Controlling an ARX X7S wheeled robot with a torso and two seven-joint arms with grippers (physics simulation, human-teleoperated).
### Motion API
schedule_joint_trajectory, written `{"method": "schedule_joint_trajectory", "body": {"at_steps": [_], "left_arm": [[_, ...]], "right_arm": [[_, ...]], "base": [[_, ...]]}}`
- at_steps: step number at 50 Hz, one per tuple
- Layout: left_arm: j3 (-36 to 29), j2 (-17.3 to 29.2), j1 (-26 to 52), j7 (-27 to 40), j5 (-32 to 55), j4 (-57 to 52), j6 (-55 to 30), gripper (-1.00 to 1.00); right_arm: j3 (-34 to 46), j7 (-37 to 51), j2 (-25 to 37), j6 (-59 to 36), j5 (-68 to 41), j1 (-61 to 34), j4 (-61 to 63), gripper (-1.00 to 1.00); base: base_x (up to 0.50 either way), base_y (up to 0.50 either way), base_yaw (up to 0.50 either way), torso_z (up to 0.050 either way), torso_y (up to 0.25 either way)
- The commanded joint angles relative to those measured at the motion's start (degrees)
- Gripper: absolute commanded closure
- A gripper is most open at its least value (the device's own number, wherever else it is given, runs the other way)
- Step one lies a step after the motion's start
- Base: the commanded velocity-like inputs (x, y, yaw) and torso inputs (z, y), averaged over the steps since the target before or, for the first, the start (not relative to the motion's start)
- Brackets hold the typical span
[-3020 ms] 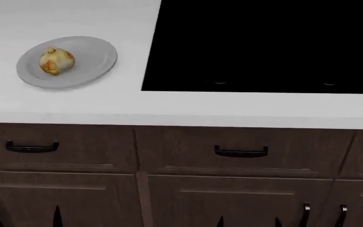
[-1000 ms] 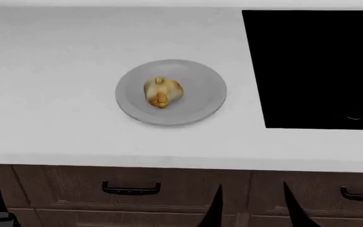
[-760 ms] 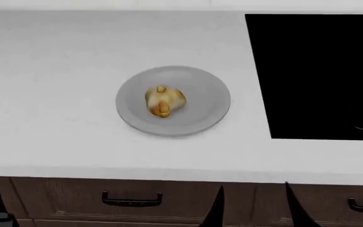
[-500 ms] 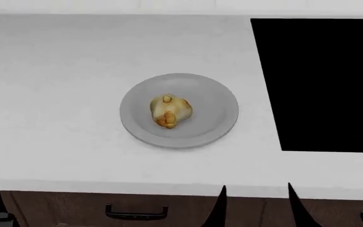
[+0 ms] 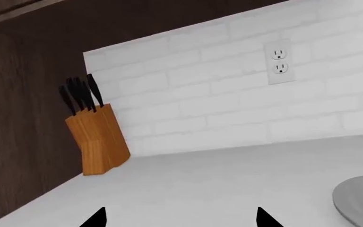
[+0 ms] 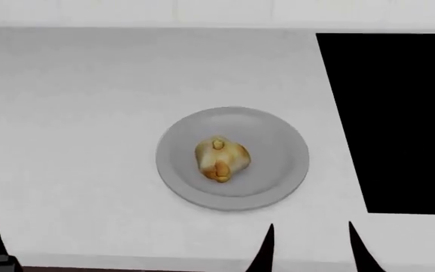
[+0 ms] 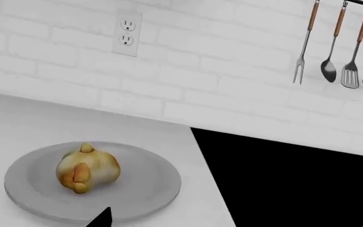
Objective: Pick the ginger from the plate and place it in the pan.
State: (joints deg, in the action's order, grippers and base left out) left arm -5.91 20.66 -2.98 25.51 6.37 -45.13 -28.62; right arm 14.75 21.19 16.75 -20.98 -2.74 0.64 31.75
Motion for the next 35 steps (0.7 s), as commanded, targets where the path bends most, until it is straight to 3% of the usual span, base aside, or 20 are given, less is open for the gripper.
{"method": "schedule_joint_trajectory", "body": {"at_steps": [1,35], "left_arm": [[-0.2,0.1,-0.1,0.5,-0.3,-0.2,0.1,-1.0],[-0.1,1.1,-0.4,1.0,0.1,-2.8,-1.3,-1.0]], "right_arm": [[-0.2,0.3,0.3,0.4,-0.4,0.5,0.3,-1.0],[1.3,1.3,1.7,-1.7,0.8,1.2,5.9,-1.0]], "base": [[0.19,0.07,0.0,0.0,0.0],[0.19,0.06,0.0,0.0,0.0]]}}
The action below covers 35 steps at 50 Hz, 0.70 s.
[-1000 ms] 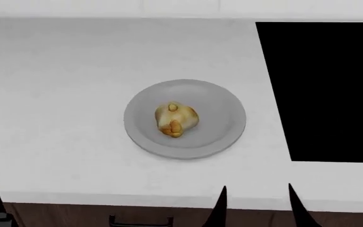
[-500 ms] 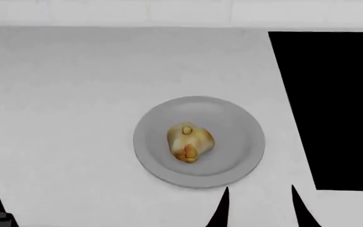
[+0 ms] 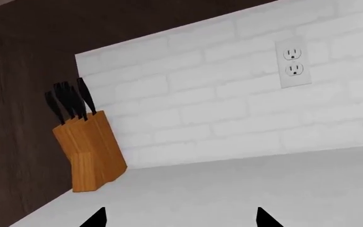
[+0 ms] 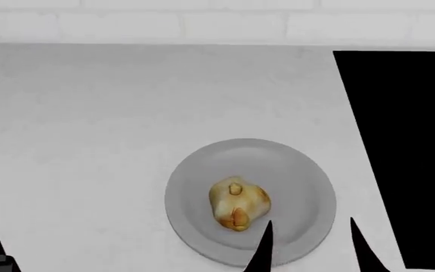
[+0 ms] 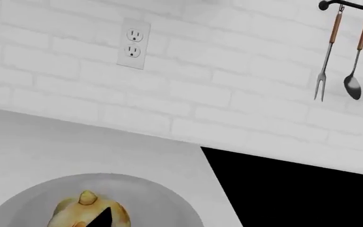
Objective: Pick the ginger from the plate and place it in the pan.
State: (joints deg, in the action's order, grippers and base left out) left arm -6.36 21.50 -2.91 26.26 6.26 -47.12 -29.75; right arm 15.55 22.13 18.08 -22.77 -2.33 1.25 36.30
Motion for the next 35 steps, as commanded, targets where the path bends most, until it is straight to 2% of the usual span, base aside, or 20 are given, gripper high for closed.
{"method": "schedule_joint_trajectory", "body": {"at_steps": [1,35], "left_arm": [[0.3,0.3,-0.5,0.3,0.1,-0.9,-0.2,-1.0],[-0.8,1.0,-0.1,1.0,-0.2,-2.5,-2.0,-1.0]], "right_arm": [[0.5,0.3,0.4,0.0,0.4,0.6,1.4,-1.0],[0.4,-0.1,0.6,0.2,-1.9,0.0,0.1,-1.0]], "base": [[0.18,0.12,0.0,0.0,0.0],[0.2,0.09,0.0,0.0,0.0]]}}
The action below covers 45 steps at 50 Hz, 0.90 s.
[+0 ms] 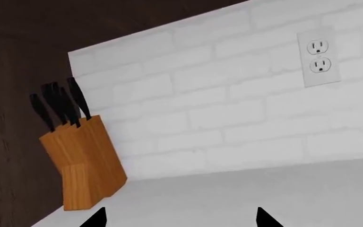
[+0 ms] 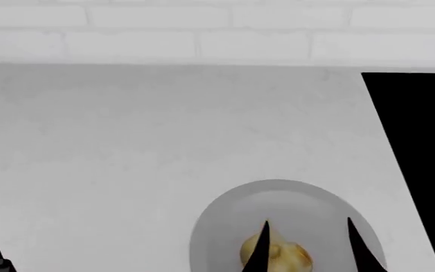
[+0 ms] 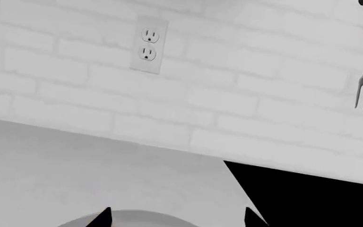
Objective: Pick the ginger from the plate and place it in the pan.
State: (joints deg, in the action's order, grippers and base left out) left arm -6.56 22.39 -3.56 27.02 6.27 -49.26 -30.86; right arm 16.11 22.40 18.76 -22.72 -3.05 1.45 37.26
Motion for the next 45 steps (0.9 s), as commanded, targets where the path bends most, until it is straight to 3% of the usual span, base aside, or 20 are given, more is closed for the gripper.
{"method": "schedule_joint_trajectory", "body": {"at_steps": [1,6,24,26,29,32,39,45], "left_arm": [[-0.6,0.1,0.6,0.1,0.1,-0.7,-1.3,-1.0],[-1.0,0.1,0.9,0.3,-0.2,-0.4,-1.1,-1.0],[-1.3,0.3,1.0,0.5,0.2,-1.6,-1.6,-1.0],[-1.4,0.4,0.9,0.5,0.0,-1.3,-1.3,-1.0],[-0.9,0.4,0.9,0.5,0.5,-1.9,-1.6,-1.0],[-1.3,0.4,0.6,0.7,0.0,-1.3,-0.8,-1.0],[-1.7,0.5,0.9,0.9,0.0,-2.2,-1.7,-1.0],[-1.6,0.4,0.7,0.9,0.3,-1.6,-1.3,-1.0]], "right_arm": [[-0.1,-0.5,0.2,-0.6,-1.3,0.1,0.1,-1.0],[-0.9,-1.7,1.1,-4.5,-4.2,0.9,4.3,-1.0],[-4.5,1.1,2.3,-37.7,-13.8,-7.3,22.7,-1.0],[-5.9,6.2,5.2,-37.6,-23.2,-8.2,22.7,-1.0],[-4.7,21.9,14.4,-35.4,-43.6,-12.6,22.7,-1.0],[-7.9,27.5,18.0,-33.5,-57.7,-13.8,22.5,-1.0],[-11.6,32.3,21.9,-30.3,-75.0,-13.9,22.5,-1.0],[-10.3,32.6,25.2,-25.3,-78.5,-12.1,22.6,-1.0]], "base": [[0.0,0.0,0.0,0.0,0.0],[0.0,0.0,0.0,0.0,0.0],[0.0,0.0,0.0,0.0,0.0],[0.0,0.0,0.0,0.0,0.0],[0.0,0.0,0.0,0.0,0.0],[0.0,0.0,0.0,0.0,0.0],[0.0,0.0,0.0,0.0,0.0],[0.0,0.0,0.0,0.0,0.0]]}}
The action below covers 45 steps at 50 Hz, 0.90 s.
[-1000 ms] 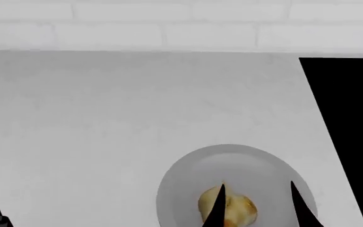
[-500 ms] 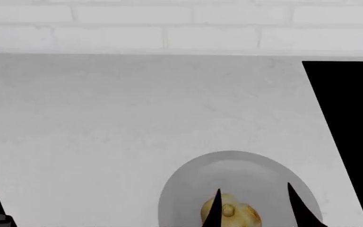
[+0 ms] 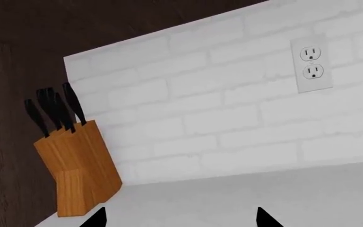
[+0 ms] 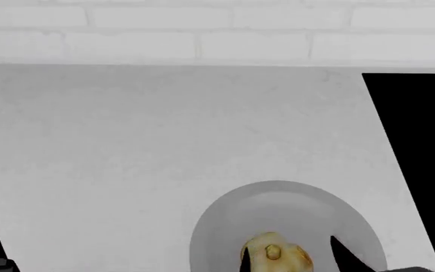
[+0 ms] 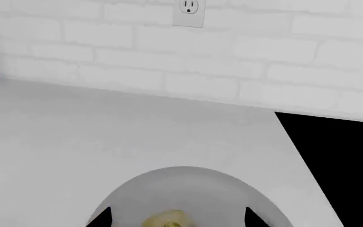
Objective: Pick the ginger from the plate and place it in the pan.
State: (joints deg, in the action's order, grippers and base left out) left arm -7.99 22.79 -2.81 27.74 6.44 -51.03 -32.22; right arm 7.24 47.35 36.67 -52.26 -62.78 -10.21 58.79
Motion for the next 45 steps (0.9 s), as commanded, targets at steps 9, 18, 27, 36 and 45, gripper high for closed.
{"method": "schedule_joint_trajectory", "body": {"at_steps": [9,18,27,36,45], "left_arm": [[-0.1,-0.2,-0.2,0.0,0.8,1.1,1.3,-1.0],[0.2,0.2,-0.5,0.2,0.6,1.2,1.8,-1.0],[0.6,0.0,-0.7,0.4,0.9,2.4,3.2,-1.0],[0.6,0.2,-1.0,0.4,1.0,2.5,3.3,-1.0],[0.7,0.2,-1.1,0.4,1.4,3.1,3.7,-1.0]], "right_arm": [[2.3,9.3,8.1,4.3,-19.2,-0.9,0.2,-1.0],[5.2,10.8,7.2,1.8,-18.3,-3.3,-2.0,-1.0],[7.8,11.3,5.9,-0.4,-17.9,-6.0,-4.7,-1.0],[9.0,10.1,4.6,-1.0,-17.1,-8.2,-7.3,-1.0],[9.5,9.7,4.4,-1.4,-15.6,-9.0,-9.4,-1.0]], "base": [[0.0,0.0,0.0,0.0,0.0],[0.0,0.0,0.0,0.0,0.0],[0.0,0.0,0.0,0.0,0.0],[0.0,0.0,0.0,0.0,0.0],[0.0,0.0,0.0,0.0,0.0]]}}
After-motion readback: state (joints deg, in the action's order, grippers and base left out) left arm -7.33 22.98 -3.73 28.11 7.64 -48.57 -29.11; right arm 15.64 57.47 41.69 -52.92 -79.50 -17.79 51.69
